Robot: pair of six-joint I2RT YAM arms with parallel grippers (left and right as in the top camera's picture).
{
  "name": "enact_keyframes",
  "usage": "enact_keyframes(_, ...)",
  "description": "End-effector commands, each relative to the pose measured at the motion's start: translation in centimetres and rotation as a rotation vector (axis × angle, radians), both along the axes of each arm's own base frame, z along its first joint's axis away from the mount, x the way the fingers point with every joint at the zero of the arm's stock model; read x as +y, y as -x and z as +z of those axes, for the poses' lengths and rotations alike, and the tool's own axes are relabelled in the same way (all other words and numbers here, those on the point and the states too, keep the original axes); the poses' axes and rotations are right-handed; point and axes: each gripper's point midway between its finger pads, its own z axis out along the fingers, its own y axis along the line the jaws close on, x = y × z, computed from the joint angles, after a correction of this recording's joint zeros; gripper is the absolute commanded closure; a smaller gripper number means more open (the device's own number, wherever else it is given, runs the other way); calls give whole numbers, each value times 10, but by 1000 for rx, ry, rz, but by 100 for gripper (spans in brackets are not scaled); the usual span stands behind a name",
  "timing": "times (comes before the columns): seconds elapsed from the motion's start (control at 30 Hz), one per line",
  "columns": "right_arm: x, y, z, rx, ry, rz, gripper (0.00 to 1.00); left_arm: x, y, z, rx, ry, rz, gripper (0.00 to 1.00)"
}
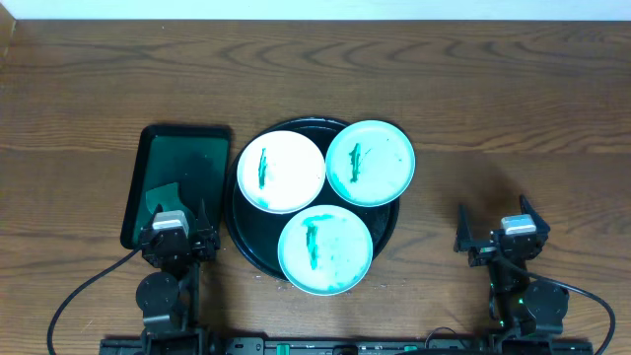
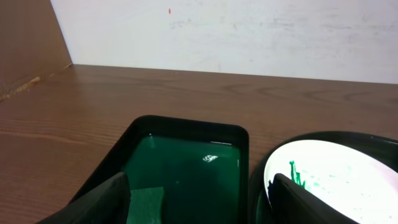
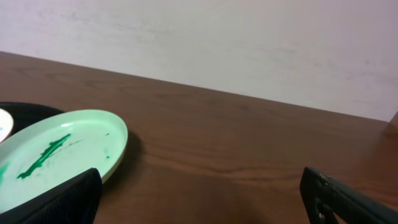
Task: Clean dirty plates on tray and stack at the side
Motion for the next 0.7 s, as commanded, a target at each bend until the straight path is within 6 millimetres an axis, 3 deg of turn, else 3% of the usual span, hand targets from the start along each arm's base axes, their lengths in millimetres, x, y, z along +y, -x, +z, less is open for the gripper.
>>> enact_keyframes(0.0, -3, 0, 4, -17, -1, -19, 1, 5, 2, -18, 59, -9, 29, 28)
enact_keyframes(0.43, -5, 0, -2, 5, 3, -30, 1, 5, 2, -17, 58, -9, 32, 28)
enact_keyframes(0.67, 3, 0, 10, -39, -17, 20, 1, 14, 3, -17, 59, -17, 79, 28)
